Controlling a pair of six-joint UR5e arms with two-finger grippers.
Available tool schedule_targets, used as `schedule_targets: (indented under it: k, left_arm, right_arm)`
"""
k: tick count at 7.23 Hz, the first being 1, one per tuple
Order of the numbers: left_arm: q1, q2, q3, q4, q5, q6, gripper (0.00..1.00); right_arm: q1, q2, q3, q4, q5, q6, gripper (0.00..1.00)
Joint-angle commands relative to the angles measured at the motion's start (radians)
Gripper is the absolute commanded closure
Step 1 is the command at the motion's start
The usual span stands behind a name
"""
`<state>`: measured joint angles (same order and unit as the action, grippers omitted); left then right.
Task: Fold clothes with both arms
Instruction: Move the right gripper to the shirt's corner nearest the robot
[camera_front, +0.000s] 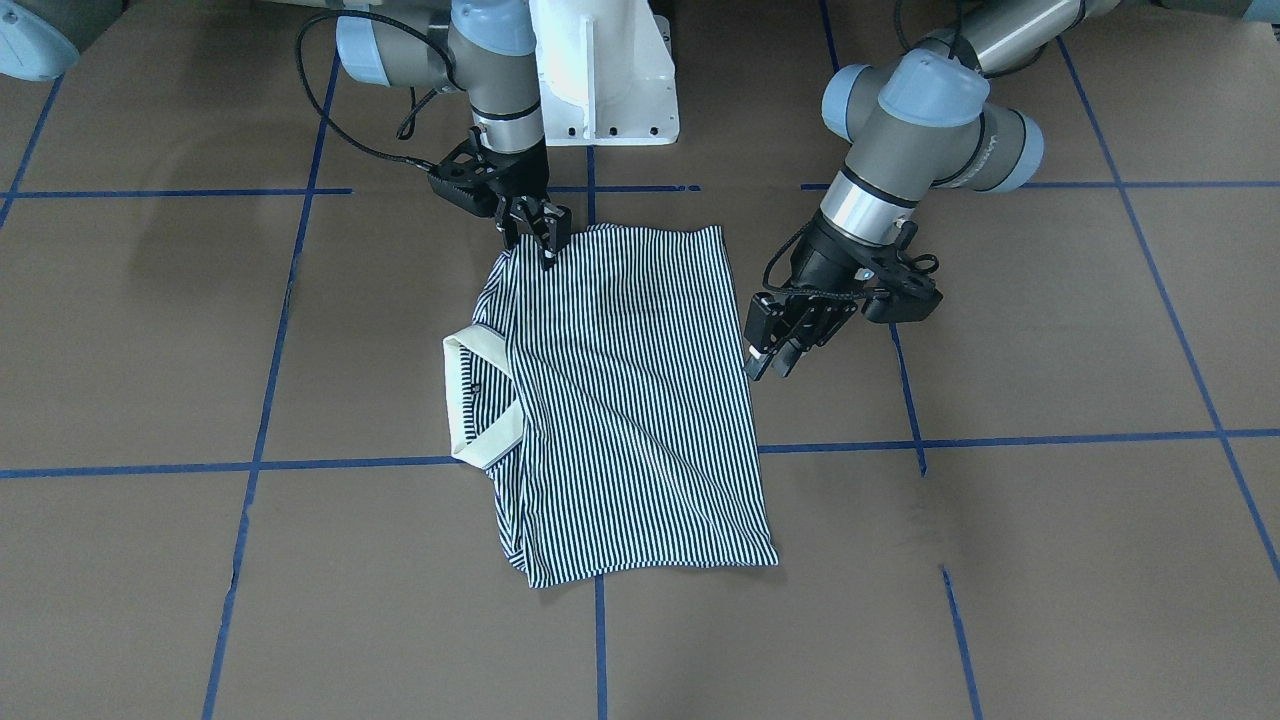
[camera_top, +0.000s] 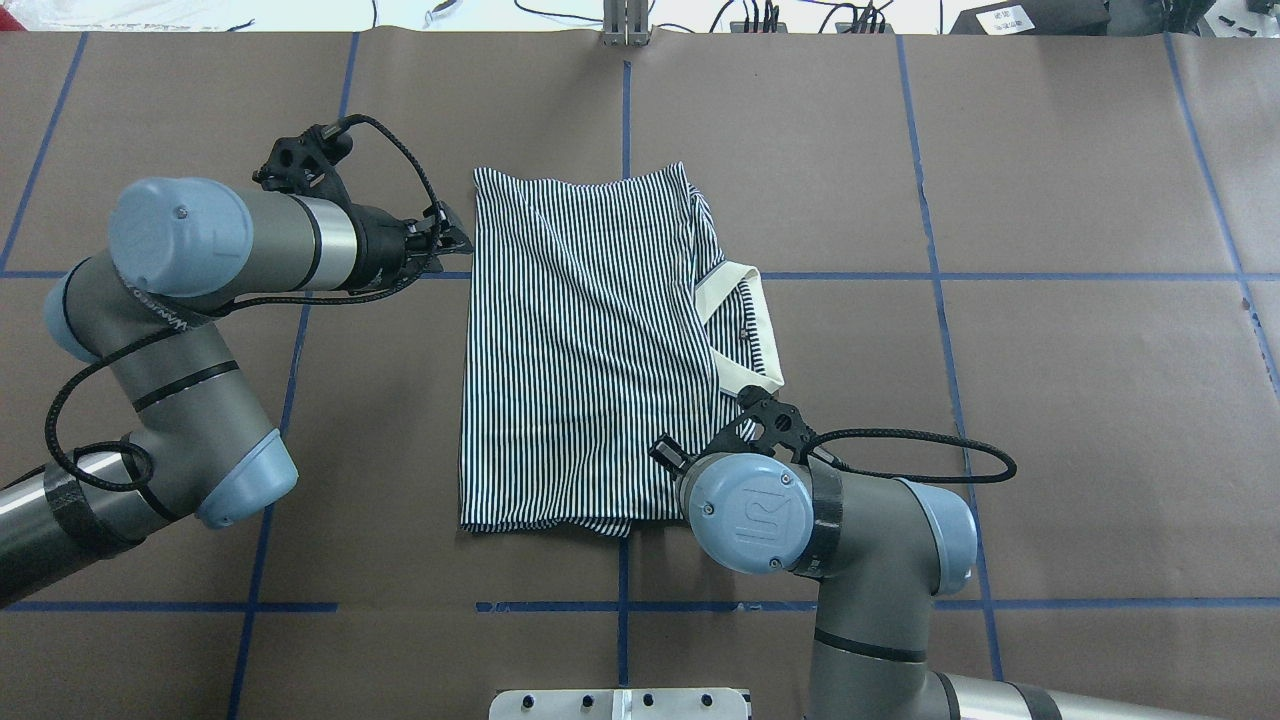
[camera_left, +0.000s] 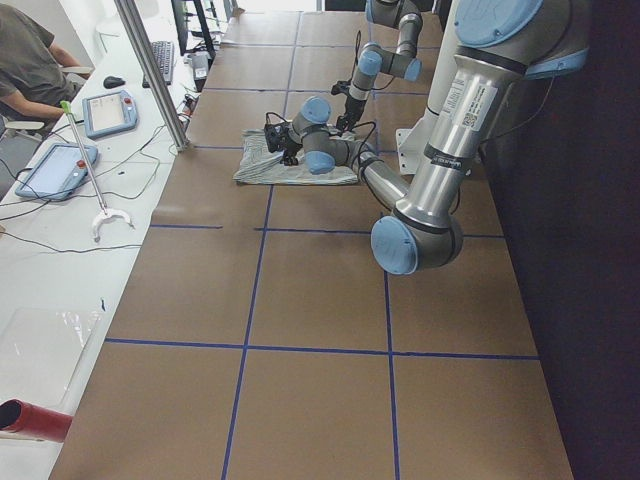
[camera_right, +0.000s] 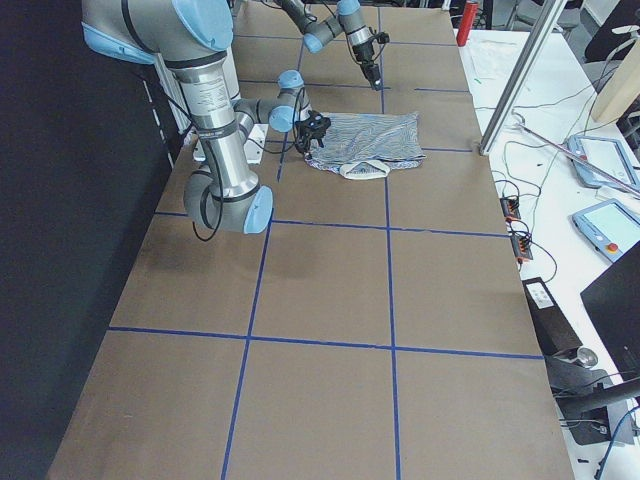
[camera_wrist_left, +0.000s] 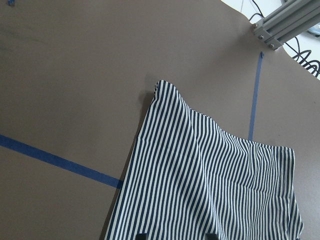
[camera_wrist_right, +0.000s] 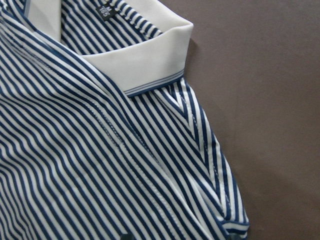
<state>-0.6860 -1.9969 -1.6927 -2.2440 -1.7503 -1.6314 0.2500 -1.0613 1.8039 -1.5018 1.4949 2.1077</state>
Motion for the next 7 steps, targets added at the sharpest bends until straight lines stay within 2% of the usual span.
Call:
schedule_targets:
  k: [1,2,3,4,5,7]
  left_arm:
    - [0.000,0.000,-0.001,0.000,0.002,-0.001,0.50]
    - [0.000,0.000,-0.001,0.000,0.002,-0.001,0.50]
    - [0.000,0.000,-0.001,0.000,0.002,-0.001,0.50]
    - [0.000,0.001,-0.001,0.000,0.002,-0.002,0.50]
    - [-0.001,0.001,-0.001,0.000,0.002,-0.002,0.50]
    - [0.000,0.004,-0.001,0.000,0.002,-0.001,0.50]
  right_arm:
    - [-0.018,-0.026,0.005,-0.001,-0.001,0.011,0.31]
    - [-0.020,-0.025,0.005,-0.001,-0.001,0.012,0.38]
    - [-0.020,-0.026,0.006,-0.001,-0.001,0.012,0.55]
    - [-0.020,-0.026,0.006,-0.001,-0.001,0.012,0.89]
    - [-0.020,-0.028,0.006,-0.001,-0.001,0.012,1.00]
    - [-0.021,-0.022,0.009,-0.001,0.001,0.011,1.00]
